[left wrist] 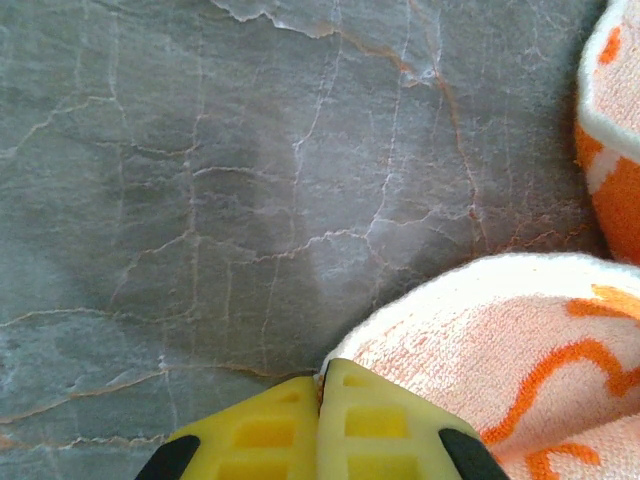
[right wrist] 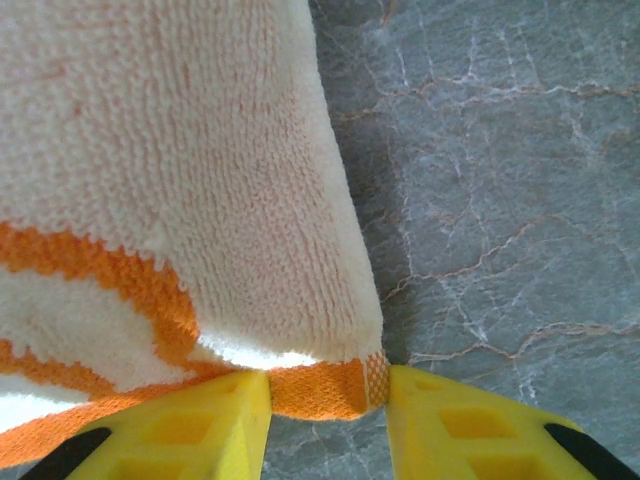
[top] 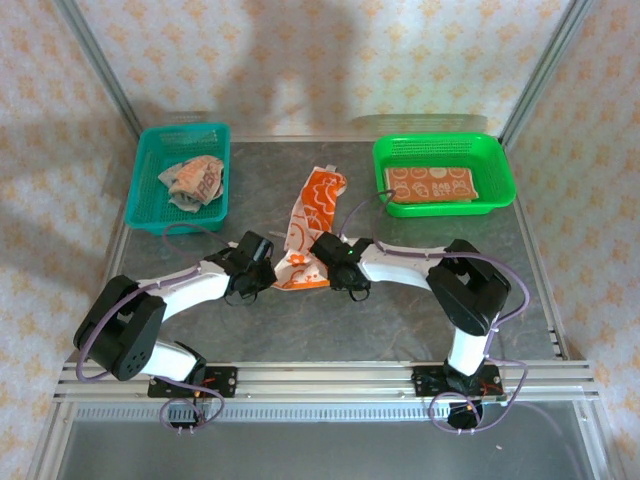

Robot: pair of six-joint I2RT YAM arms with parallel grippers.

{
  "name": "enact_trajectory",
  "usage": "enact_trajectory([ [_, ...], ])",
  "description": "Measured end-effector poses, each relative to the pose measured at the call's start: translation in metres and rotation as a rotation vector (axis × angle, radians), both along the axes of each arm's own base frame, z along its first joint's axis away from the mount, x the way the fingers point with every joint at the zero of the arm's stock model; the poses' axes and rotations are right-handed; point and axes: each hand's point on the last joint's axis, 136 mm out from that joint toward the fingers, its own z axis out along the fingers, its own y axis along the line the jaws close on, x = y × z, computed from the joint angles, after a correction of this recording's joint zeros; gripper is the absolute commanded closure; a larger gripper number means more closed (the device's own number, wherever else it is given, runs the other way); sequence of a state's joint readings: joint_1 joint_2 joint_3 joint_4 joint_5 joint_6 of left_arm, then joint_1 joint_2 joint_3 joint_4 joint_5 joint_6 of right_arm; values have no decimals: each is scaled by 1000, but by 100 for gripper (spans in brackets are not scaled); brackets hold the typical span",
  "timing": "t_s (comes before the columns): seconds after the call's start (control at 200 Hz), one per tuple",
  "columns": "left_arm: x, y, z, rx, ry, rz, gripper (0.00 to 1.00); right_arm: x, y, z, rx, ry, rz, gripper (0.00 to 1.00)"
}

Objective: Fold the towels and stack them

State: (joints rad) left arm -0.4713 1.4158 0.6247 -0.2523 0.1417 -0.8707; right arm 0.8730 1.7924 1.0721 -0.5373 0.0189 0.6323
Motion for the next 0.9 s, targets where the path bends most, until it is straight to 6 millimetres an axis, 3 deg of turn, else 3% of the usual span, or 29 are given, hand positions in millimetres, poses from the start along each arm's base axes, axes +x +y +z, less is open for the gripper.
enact_trajectory([
  [0.901, -1, 0, -1, 0, 3, 1, 100, 10, -1, 12, 10, -10, -7, 62],
])
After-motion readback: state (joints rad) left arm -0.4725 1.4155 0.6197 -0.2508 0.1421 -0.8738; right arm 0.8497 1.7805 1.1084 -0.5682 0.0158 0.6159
